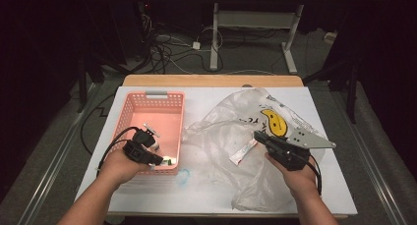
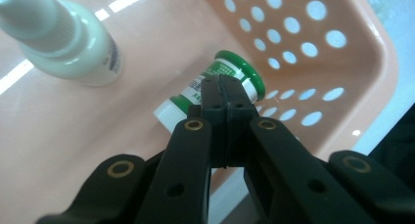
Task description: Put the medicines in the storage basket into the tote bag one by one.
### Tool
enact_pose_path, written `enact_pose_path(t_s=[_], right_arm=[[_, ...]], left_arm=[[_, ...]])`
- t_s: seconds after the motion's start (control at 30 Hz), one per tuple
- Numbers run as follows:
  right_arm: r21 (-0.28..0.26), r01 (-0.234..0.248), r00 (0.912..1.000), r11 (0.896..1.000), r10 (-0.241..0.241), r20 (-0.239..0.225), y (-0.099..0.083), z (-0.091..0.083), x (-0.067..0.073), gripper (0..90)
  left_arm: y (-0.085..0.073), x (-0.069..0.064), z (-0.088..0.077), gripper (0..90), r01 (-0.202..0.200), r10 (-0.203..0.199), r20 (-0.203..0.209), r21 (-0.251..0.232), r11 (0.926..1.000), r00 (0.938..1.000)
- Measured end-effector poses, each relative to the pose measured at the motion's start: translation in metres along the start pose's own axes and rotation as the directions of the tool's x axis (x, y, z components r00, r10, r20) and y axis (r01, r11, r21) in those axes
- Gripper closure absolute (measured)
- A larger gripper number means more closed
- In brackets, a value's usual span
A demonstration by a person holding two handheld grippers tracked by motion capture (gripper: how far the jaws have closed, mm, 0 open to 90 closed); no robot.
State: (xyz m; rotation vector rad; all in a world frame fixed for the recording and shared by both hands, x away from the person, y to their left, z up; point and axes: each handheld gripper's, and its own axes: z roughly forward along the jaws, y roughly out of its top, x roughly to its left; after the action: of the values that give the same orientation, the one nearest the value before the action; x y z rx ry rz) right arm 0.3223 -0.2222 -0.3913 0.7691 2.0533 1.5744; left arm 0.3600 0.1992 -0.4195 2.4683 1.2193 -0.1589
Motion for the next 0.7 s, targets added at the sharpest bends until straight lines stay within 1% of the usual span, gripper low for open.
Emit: enact_pose_path(t_s=[0.1, 0.17, 0.2, 0.27, 0.3, 0.37, 0.43, 0.47, 0.53, 0.57, 0.6, 0.7], right_arm=[[0.004, -0.001, 1.0, 1.0, 0.001, -0.002, -0.001, 0.001, 0.0, 90.0], [0.005, -0.002, 1.0, 1.0, 0.002, -0.002, -0.001, 0.001, 0.0, 90.0], [0.005, -0.003, 1.0, 1.0, 0.003, -0.003, -0.001, 0.002, 0.0, 90.0], [0.005, -0.003, 1.0, 1.0, 0.003, -0.003, -0.001, 0.002, 0.0, 90.0], [0.005, -0.004, 1.0, 1.0, 0.004, -0.003, -0.001, 0.001, 0.0, 90.0], [0.005, -0.007, 1.0, 1.0, 0.007, -0.003, -0.001, 0.001, 0.0, 90.0], [0.003, -0.004, 1.0, 1.0, 0.004, -0.003, -0.002, 0.002, 0.0, 90.0], [0.004, -0.003, 1.0, 1.0, 0.003, -0.005, -0.002, 0.002, 0.0, 90.0], [0.007, -0.005, 1.0, 1.0, 0.005, -0.007, -0.002, 0.003, 0.0, 90.0], [0.008, -0.003, 1.0, 1.0, 0.003, -0.008, -0.002, 0.003, 0.001, 90.0], [0.008, -0.001, 1.0, 1.0, 0.001, -0.008, -0.002, 0.003, 0.001, 90.0], [0.006, 0.0, 1.0, 1.0, 0.0, -0.008, -0.002, 0.003, 0.001, 90.0]], left_arm=[[0.003, 0.0, 0.0, 88.0, 0.0, 0.0, -0.032, 0.002, 1.0, 0.9995], [0.006, 0.0, 0.0, 88.0, -0.001, 0.001, -0.063, 0.0, 1.0, 0.998], [0.007, 0.0, 0.002, 88.0, -0.001, 0.001, -0.087, -0.001, 1.0, 0.9962], [0.008, -0.001, 0.003, 87.9, -0.003, 0.002, -0.108, -0.014, 0.9999, 0.9942], [0.008, -0.001, 0.003, 87.9, -0.012, 0.01, -0.112, -0.022, 0.9997, 0.9937], [0.008, -0.004, 0.002, 87.9, -0.029, 0.026, -0.107, -0.03, 0.9991, 0.9939], [0.009, -0.009, 0.0, 87.9, -0.053, 0.049, -0.09, -0.039, 0.9978, 0.9947], [0.01, -0.01, -0.001, 87.9, -0.055, 0.051, -0.079, -0.044, 0.9975, 0.9956], [0.013, -0.014, -0.003, 87.9, -0.072, 0.069, -0.053, -0.051, 0.9961, 0.9962], [0.015, -0.016, -0.003, 87.9, -0.08, 0.077, -0.051, -0.055, 0.9953, 0.9957], [0.017, -0.017, -0.002, 87.9, -0.085, 0.082, -0.049, -0.053, 0.995, 0.9954], [0.024, -0.021, 0.004, 87.9, -0.091, 0.091, -0.024, -0.037, 0.9951, 0.9956]])
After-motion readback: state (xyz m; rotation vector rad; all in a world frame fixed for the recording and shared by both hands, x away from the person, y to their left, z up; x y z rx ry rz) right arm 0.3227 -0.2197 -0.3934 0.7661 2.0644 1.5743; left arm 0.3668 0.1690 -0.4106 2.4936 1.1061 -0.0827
